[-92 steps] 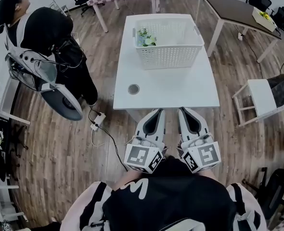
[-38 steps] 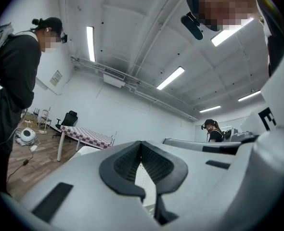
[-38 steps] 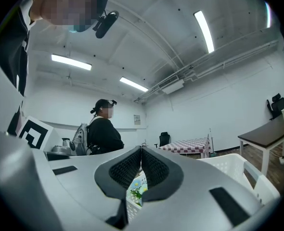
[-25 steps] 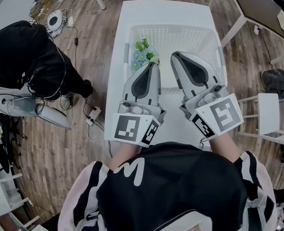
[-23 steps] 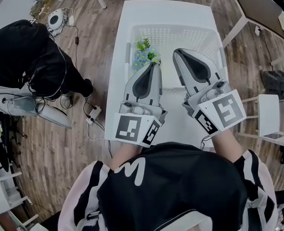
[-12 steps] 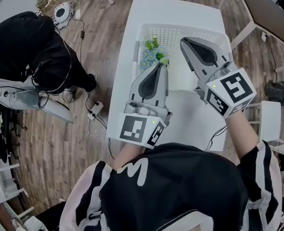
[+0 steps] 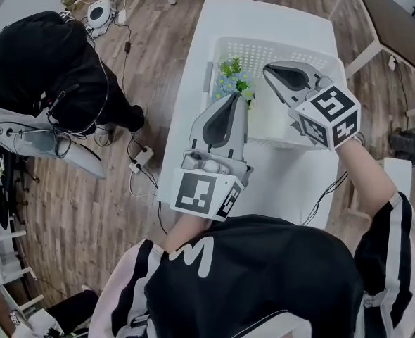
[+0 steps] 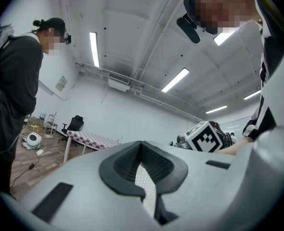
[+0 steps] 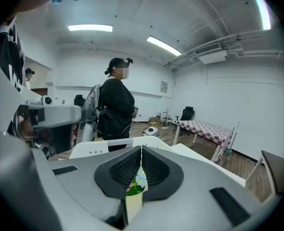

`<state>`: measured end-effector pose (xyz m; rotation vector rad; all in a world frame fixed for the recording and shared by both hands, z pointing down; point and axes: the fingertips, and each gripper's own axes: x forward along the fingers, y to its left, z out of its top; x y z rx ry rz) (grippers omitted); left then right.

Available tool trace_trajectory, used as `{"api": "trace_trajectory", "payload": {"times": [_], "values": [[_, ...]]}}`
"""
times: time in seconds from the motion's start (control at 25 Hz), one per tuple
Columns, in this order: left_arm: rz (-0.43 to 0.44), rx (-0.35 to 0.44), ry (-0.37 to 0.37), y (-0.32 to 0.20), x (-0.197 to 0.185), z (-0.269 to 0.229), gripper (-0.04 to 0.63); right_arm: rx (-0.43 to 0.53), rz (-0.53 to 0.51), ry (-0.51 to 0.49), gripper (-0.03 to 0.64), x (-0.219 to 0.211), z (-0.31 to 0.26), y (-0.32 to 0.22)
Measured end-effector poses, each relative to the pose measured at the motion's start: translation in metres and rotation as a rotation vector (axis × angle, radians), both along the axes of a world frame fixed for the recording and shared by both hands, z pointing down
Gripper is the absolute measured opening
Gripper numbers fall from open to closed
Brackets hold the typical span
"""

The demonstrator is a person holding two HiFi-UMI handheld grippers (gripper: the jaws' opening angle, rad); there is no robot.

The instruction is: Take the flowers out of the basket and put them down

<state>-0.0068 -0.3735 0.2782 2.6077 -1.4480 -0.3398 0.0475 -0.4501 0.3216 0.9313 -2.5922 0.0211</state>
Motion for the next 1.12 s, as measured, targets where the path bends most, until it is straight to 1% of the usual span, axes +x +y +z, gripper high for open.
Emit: {"api": "trace_trajectory", "payload": {"times": [0.2,0.4,0.56,0.6,0.68,0.76,0.88,1.12], "values": [[-0.048,0.005,0.048,-0.003,-0.011,-0.007,-0.005,-0.060,-0.035,0.070,0.018,-0.007,0.032,-0.012],[-0.075,0.008,0.035,-0.003,-0.021,-0.006,-0.005,-0.140,-0.043,0.129,0.020,0.003,0.063,-0.024],[-0.102,0.013,0.051,-0.005,-0.027,-0.006,-0.005,-0.231,-0.044,0.156,0.022,0.012,0.084,-0.029],[-0.107,0.010,0.055,-0.005,-0.028,-0.005,-0.005,-0.258,-0.048,0.168,0.039,0.011,0.092,-0.029],[-0.111,0.004,0.059,-0.006,-0.031,-0.002,-0.005,-0.294,-0.061,0.192,0.126,0.008,0.108,-0.028],[-0.115,0.005,0.058,-0.006,-0.033,-0.003,-0.005,-0.302,-0.071,0.212,0.127,0.002,0.118,-0.029],[-0.119,0.009,0.059,-0.007,-0.034,-0.004,-0.005,-0.353,-0.077,0.221,0.127,-0.002,0.133,-0.029],[-0.119,0.000,0.065,-0.009,-0.034,0.000,-0.005,-0.531,-0.025,0.178,0.133,0.002,0.163,-0.034]]}}
